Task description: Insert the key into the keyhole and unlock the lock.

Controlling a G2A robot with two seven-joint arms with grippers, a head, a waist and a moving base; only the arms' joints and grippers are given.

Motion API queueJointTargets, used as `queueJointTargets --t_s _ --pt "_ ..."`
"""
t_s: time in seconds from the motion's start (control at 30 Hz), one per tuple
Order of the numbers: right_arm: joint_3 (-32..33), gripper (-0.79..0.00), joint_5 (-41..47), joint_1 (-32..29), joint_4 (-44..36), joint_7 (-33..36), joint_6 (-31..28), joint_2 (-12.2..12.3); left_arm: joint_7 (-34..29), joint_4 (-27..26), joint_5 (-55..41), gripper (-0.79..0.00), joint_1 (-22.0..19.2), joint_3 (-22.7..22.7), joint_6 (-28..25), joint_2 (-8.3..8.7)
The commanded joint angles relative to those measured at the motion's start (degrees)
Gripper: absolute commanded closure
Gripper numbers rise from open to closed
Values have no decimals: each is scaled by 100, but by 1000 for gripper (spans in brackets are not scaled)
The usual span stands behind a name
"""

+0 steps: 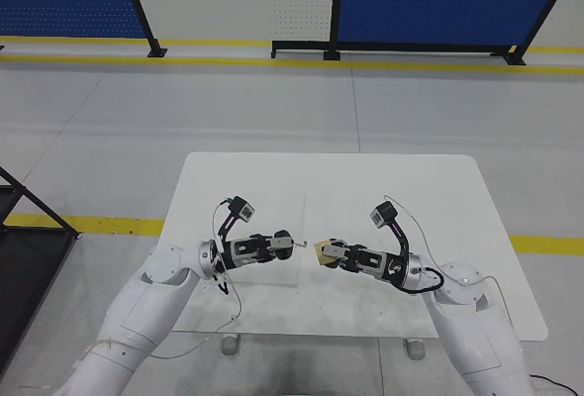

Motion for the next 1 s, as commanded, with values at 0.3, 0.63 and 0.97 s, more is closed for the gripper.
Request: queueJointTargets --t_s 0.3,0.63,0.97 --pt "0 0 0 0 0 0 0 0 -161 -38 -173 0 36 -75 173 19" --pt "109 0 136 -217 -135 -528 294 47 598 -168 1180 0 194 -131 -1106 26" --pt "137 0 254 -272 -134 -667 456 95 2196 -138 3864 0 254 -304 -3505 -15"
